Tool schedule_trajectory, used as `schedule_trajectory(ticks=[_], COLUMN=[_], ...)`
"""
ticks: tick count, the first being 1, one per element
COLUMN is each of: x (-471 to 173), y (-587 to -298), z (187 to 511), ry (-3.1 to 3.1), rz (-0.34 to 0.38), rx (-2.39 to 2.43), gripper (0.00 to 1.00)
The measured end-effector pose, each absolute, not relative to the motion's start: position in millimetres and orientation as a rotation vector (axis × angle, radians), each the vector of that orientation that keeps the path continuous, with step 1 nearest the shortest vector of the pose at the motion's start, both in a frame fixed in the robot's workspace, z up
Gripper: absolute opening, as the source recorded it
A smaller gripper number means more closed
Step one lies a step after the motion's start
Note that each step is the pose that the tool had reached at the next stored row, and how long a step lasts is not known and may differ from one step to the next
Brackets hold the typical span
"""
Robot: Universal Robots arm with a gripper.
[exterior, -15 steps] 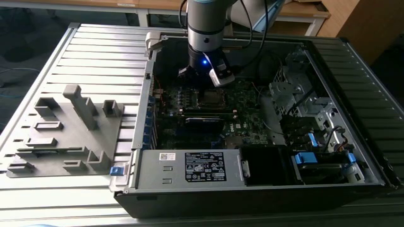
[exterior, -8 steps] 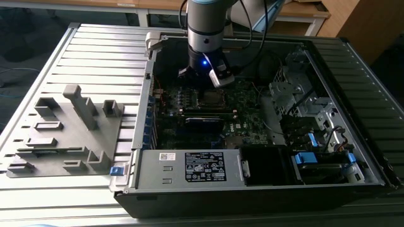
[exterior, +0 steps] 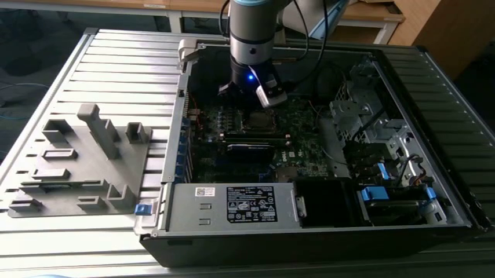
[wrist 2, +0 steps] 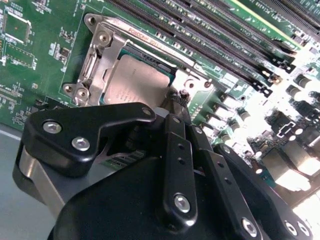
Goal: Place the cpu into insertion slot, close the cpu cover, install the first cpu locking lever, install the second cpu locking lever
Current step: 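Close the cpu cover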
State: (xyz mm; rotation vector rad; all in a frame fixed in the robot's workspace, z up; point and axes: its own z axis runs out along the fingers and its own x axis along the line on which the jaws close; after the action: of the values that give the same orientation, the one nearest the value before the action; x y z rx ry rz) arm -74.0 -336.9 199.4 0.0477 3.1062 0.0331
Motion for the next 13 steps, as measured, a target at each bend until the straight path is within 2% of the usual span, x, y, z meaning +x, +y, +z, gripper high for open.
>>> schedule_trajectory(ticks=[13], x=[-74.0], y=[-336.9], z=[198.7], ry=[3.106], rz=[0.033], rx=[0.048], gripper=[0.11])
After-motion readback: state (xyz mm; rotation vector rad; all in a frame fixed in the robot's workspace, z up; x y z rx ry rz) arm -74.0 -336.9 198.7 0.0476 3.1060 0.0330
